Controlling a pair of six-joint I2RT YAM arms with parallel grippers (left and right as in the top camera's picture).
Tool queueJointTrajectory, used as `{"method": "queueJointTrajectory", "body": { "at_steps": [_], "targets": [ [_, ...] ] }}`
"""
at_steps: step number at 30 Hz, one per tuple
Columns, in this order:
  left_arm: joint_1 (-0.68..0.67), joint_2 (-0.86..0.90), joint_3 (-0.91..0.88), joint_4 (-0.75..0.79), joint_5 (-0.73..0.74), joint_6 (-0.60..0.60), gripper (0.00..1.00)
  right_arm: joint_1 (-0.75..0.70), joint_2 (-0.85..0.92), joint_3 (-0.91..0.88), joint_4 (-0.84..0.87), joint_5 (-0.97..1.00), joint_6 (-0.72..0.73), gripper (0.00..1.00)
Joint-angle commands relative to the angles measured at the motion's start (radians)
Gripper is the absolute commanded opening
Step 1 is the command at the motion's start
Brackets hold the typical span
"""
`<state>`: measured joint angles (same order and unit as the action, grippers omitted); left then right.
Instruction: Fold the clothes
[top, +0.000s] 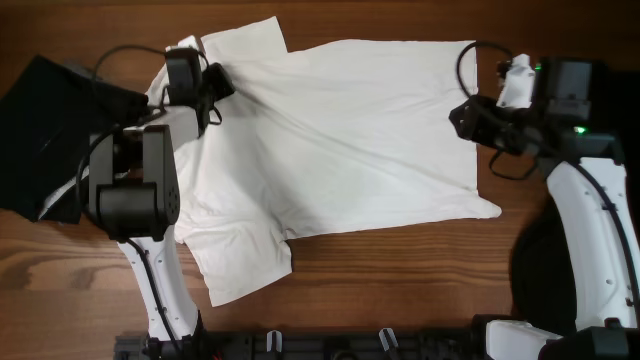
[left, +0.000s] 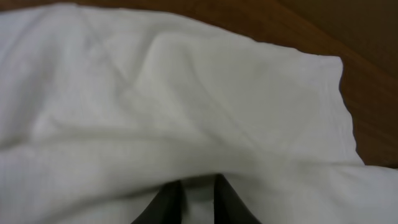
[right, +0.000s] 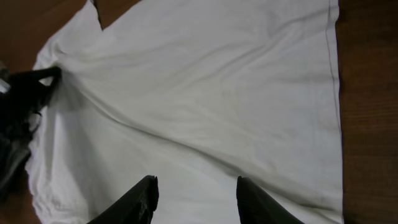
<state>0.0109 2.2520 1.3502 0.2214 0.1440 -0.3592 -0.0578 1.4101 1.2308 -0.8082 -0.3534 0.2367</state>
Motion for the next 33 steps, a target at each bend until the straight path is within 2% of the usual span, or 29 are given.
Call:
{"method": "queueJointTrajectory", "body": {
  "at_steps": [1, 3, 5, 7, 10, 12, 14, 16, 18, 20, 21, 23, 25, 28, 33],
  "targets": [
    [0.011, -0.011, 0.164, -0.175, 0.042, 0.069, 0.34, 0.031, 0.049, -0.016, 0.000, 0.193, 0.034, 0.45],
    [0.011, -0.048, 0.232, -0.293, 0.043, 0.068, 0.39, 0.030, 0.093, -0.016, -0.014, 0.267, 0.083, 0.46],
    [0.011, -0.089, 0.274, -0.378, 0.046, 0.069, 0.47, 0.025, 0.133, -0.016, -0.028, 0.280, 0.084, 0.54],
    [0.012, -0.158, 0.309, -0.486, 0.050, 0.091, 0.52, 0.017, 0.185, -0.016, -0.034, 0.275, 0.085, 0.56],
    [0.012, -0.272, 0.319, -0.649, 0.058, 0.094, 0.65, 0.010, 0.267, -0.016, -0.034, 0.255, 0.077, 0.50],
    [0.011, -0.365, 0.319, -0.799, 0.058, 0.094, 0.70, 0.010, 0.322, -0.016, -0.029, 0.233, 0.053, 0.49],
    [0.012, -0.441, 0.319, -0.938, 0.058, 0.094, 0.81, 0.010, 0.360, -0.016, -0.010, 0.223, 0.023, 0.44],
    [0.012, -0.500, 0.319, -1.067, 0.058, 0.093, 0.80, 0.010, 0.389, -0.016, 0.022, 0.223, 0.026, 0.36],
    [0.012, -0.535, 0.318, -1.176, 0.057, 0.084, 0.72, 0.010, 0.410, -0.016, 0.065, 0.222, 0.029, 0.25],
    [0.012, -0.555, 0.318, -1.322, 0.057, 0.060, 0.71, 0.010, 0.431, -0.016, 0.129, 0.205, 0.029, 0.26],
    [0.012, -0.555, 0.318, -1.366, 0.057, 0.059, 0.71, 0.010, 0.435, -0.016, 0.153, 0.198, 0.028, 0.27],
    [0.012, -0.552, 0.313, -1.467, 0.056, 0.056, 0.68, 0.008, 0.445, -0.016, 0.215, 0.191, 0.037, 0.39],
    [0.012, -0.552, 0.296, -1.537, 0.048, 0.028, 0.68, 0.008, 0.446, -0.016, 0.271, 0.177, 0.055, 0.41],
    [0.014, -0.552, 0.283, -1.630, 0.038, 0.006, 0.66, 0.008, 0.446, -0.015, 0.328, 0.130, 0.055, 0.53],
    [0.014, -0.576, 0.283, -1.754, 0.008, -0.019, 0.62, 0.008, 0.445, 0.006, 0.337, 0.081, 0.042, 0.58]
  ]
}}
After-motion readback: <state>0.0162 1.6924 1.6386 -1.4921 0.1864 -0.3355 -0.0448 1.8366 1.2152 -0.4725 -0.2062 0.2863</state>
